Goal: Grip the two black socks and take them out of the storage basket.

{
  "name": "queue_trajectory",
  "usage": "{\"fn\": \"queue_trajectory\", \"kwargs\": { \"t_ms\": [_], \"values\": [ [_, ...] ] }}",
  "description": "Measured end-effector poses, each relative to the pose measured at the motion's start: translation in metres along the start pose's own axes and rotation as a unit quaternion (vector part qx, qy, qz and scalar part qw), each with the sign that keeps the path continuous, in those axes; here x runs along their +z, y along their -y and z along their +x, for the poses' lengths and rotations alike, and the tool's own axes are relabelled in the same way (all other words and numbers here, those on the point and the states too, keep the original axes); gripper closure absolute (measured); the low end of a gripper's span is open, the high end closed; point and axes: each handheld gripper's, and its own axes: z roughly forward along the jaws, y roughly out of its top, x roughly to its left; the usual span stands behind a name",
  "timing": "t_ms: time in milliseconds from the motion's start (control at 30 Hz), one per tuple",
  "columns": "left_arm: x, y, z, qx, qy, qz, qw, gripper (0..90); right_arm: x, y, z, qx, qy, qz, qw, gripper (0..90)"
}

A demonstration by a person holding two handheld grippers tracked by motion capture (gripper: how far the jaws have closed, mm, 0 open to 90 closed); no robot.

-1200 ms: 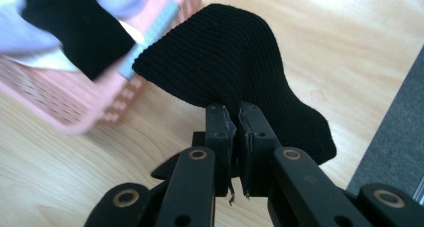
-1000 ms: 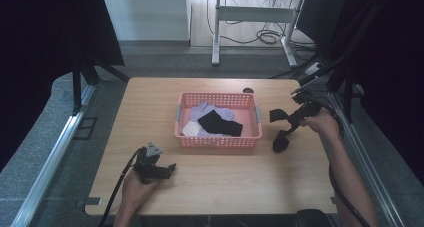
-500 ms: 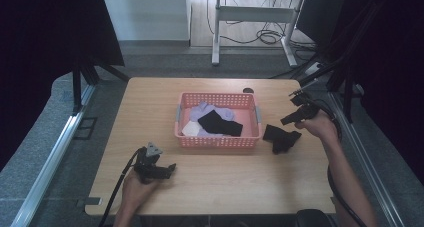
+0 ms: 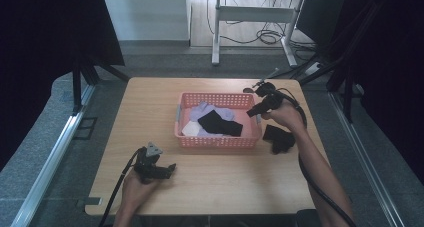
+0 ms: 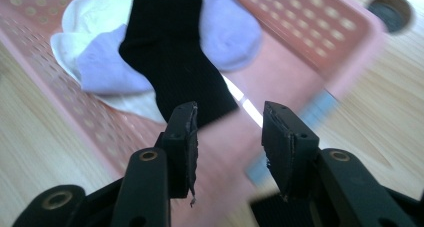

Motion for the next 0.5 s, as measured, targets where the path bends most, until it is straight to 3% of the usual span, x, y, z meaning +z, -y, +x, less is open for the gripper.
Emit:
{"fn": "queue_trajectory", "kwargs": {
  "t_ms": [133,200,500],
  "values": [
    [0.000,0.000,0.000,-0.001,-0.001,-0.001,1.0000,10.6,0.015,-0.010,0.007,-0.009,-0.006,-0.002,0.9999,56.5],
    [0.000,0.000,0.000,-0.001,0.000,-0.002,1.0000,10.6,0.033,-0.018,0.015,-0.020,-0.009,0.005,0.9997,55.5],
    [0.000,0.000,0.000,0.001,-0.001,0.000,1.0000,10.6,0.079,-0.034,0.034,-0.046,-0.022,0.025,0.9984,53.8]
  ]
}}
